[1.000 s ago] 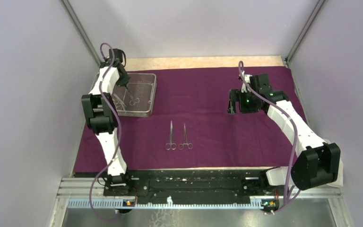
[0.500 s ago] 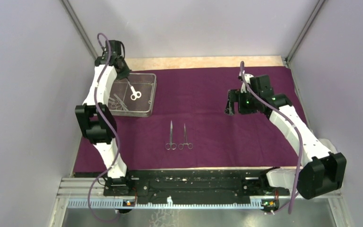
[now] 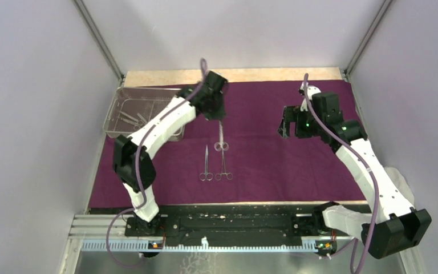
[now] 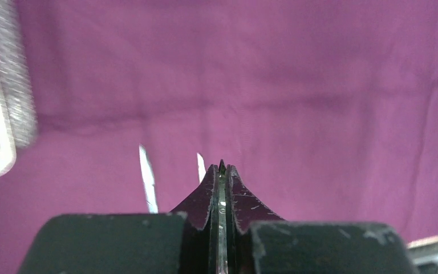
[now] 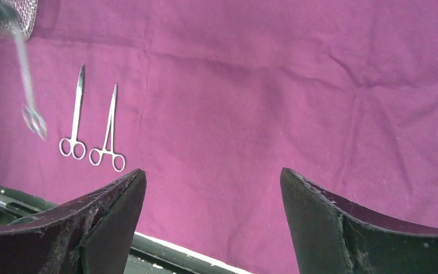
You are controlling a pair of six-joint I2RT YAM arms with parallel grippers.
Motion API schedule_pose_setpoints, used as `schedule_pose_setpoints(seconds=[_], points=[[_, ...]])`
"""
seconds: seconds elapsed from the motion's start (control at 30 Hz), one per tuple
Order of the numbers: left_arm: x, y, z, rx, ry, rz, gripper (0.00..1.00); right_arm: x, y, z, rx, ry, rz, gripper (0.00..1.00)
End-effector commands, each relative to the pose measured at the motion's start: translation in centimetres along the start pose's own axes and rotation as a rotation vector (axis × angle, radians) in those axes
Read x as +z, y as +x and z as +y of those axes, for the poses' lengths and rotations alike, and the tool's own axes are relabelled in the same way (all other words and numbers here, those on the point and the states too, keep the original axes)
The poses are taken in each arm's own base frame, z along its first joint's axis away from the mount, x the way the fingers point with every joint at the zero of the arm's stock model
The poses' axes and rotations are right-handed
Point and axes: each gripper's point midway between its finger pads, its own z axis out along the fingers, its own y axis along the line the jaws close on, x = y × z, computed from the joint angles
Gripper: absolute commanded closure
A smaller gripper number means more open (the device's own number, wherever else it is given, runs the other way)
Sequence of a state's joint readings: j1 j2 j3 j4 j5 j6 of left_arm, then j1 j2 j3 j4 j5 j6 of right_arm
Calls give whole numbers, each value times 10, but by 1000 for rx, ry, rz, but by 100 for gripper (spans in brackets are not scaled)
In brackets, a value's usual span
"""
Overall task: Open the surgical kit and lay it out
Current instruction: Place the medical item in the surgical kit.
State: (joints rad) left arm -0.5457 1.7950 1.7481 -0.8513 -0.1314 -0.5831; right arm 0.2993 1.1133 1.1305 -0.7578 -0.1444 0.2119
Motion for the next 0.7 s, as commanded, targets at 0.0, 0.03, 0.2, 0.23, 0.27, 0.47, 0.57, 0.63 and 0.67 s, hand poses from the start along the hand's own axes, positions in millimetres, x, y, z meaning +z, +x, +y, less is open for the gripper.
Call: schedule_pose_setpoints(seconds=[0.0, 0.03, 0.2, 0.23, 0.27, 0.47, 0.57, 0.63, 0.67], points=[[1, 65, -57, 16, 76, 83, 100, -35, -20, 0, 24, 59, -90, 11], [3, 79, -68, 36, 87, 104, 100, -38, -19, 0, 28, 64, -91, 10], [18, 140, -99, 63, 82, 212, 100, -45, -12, 5, 34, 53, -81, 6], [20, 148, -101, 58, 75, 222, 100, -46, -11, 5, 38, 49, -81, 5], [21, 154, -104, 64, 71, 219, 100, -47, -10, 6, 42, 43, -83, 5], [50, 163, -92, 108, -20, 180, 100, -55, -6, 8, 61, 30, -99, 4], [62, 163, -86, 71, -33, 179, 100, -59, -2, 7, 67, 35, -105, 4], [67, 161, -83, 56, -70, 169, 100, -61, -1, 7, 67, 37, -105, 4], [71, 160, -80, 55, -95, 163, 100, -61, -1, 6, 65, 39, -103, 4]])
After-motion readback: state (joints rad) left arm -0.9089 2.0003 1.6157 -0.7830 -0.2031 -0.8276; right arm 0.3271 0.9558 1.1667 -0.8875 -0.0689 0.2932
